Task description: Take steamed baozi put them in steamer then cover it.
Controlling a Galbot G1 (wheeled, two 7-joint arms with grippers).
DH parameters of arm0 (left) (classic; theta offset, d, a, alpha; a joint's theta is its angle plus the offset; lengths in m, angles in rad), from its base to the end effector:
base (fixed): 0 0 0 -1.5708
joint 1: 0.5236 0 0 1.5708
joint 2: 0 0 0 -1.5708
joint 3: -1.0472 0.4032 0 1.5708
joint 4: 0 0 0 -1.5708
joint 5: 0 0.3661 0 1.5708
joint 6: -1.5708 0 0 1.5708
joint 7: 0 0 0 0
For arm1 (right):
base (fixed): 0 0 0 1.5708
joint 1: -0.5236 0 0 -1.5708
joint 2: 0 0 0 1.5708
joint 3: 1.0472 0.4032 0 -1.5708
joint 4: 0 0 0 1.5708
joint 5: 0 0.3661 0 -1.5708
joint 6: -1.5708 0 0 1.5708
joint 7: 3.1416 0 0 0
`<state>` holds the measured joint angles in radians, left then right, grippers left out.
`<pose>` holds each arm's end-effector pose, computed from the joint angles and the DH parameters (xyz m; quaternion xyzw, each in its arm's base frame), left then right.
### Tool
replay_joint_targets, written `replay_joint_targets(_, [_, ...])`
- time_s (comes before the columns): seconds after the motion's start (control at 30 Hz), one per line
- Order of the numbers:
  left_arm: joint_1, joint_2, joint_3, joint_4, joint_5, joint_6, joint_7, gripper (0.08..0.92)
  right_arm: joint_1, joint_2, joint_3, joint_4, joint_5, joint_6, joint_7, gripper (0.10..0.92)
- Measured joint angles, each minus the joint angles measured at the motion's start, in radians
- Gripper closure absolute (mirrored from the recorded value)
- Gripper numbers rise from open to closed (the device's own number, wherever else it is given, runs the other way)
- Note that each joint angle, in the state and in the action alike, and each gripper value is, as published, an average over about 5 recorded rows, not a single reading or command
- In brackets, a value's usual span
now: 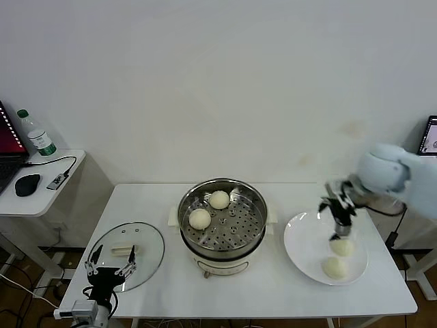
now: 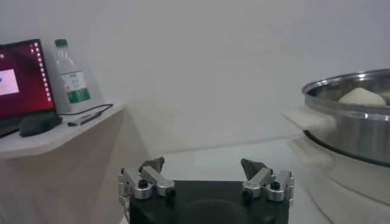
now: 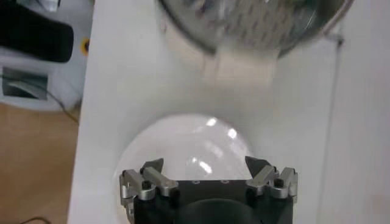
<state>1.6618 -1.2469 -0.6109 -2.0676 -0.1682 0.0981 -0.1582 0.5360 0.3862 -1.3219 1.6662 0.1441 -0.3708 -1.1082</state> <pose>0.1421 0.0994 -0.3547 0.0383 -0.9908 -0.0863 0.0971 0.4649 -0.2091 -0.0931 0.4936 -0.5322 0.5413 0.4244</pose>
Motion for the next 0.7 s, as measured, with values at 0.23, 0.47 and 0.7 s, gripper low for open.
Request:
replay_joint_targets(0.23, [0.012,-0.013,0.005,-0.001,0.015,0.0,-0.001,0.177,-0.253,-0.061,0.189,-0.013,-0.098,0.029,0.015,0.203])
replay_joint_targets(0.47, [0.018,-0.02,-0.001,-0.003,0.02,0.0,-0.002,0.177,-0.462,-0.063,0.344,-0.039,-0.159,0.039,0.032,0.203])
replay_joint_targets(0.7, [0.021,-0.022,-0.008,-0.001,0.02,0.0,-0.002,0.177,-0.605,-0.031,0.449,-0.071,-0.198,0.042,0.056,0.203])
